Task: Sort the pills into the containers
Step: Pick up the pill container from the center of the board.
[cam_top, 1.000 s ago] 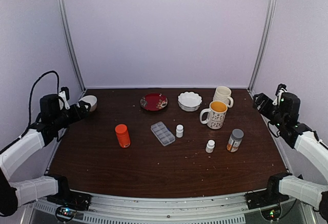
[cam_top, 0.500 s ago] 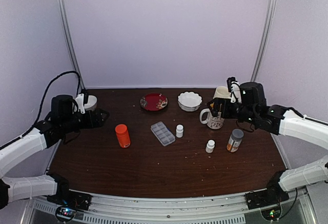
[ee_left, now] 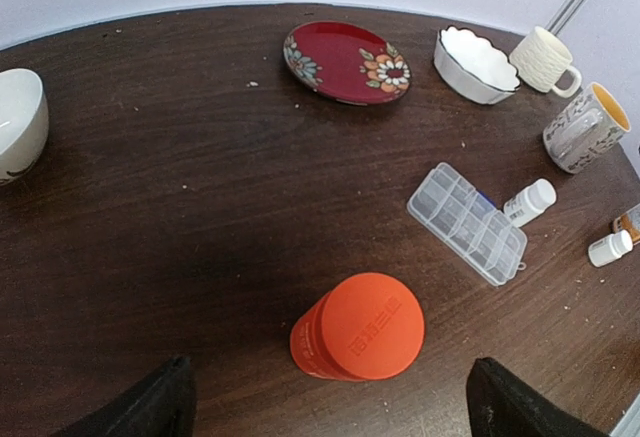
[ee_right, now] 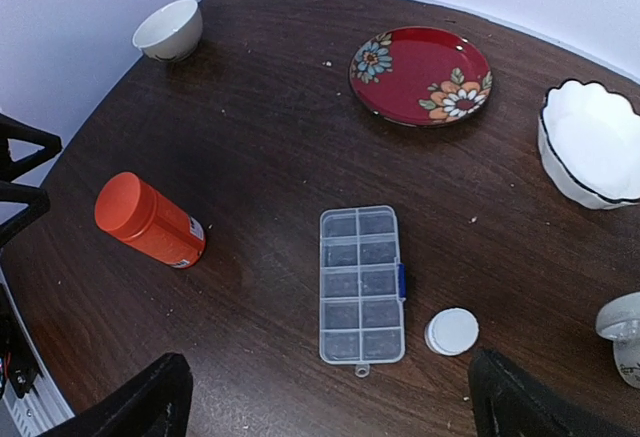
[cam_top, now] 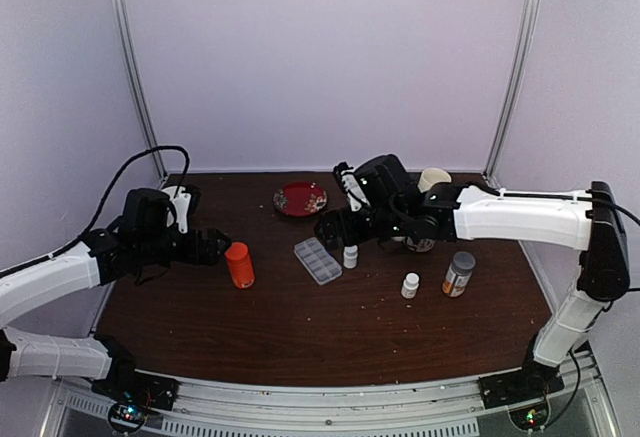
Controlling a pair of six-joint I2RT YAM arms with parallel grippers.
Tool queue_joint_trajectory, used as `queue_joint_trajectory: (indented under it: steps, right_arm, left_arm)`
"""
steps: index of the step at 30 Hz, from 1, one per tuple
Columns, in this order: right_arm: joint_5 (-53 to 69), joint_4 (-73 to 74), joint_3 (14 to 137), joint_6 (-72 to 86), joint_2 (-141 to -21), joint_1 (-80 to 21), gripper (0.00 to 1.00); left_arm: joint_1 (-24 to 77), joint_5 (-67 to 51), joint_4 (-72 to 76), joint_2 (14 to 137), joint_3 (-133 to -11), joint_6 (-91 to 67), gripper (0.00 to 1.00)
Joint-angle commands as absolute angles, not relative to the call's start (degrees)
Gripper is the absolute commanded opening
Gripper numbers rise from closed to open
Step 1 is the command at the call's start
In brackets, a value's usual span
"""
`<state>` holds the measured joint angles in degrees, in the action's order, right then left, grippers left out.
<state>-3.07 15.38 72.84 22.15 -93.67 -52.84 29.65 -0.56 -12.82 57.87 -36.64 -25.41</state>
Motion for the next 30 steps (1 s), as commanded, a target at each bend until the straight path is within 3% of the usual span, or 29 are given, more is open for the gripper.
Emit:
queue_joint_trajectory:
  steps: [1,19,30]
  right_arm:
    - [-1.0,21.45,79.77,20.58,-99.7,-53.88,1.0]
    - [-1.49,35.47,102.93,20.16,-122.55,-55.55,0.97]
    - [-3.77,37.72,107.19,20.95,-128.14,-53.79,0.96]
  left_arm:
    - [29.88,1.3,-13.03,59.67,-39.55,-24.37,0.98]
    - [29.53,10.84,-15.17,53.35,-38.5,-26.92,0.98]
    - [29.48,11.8,-13.79,51.76,-36.82,-26.8,0.98]
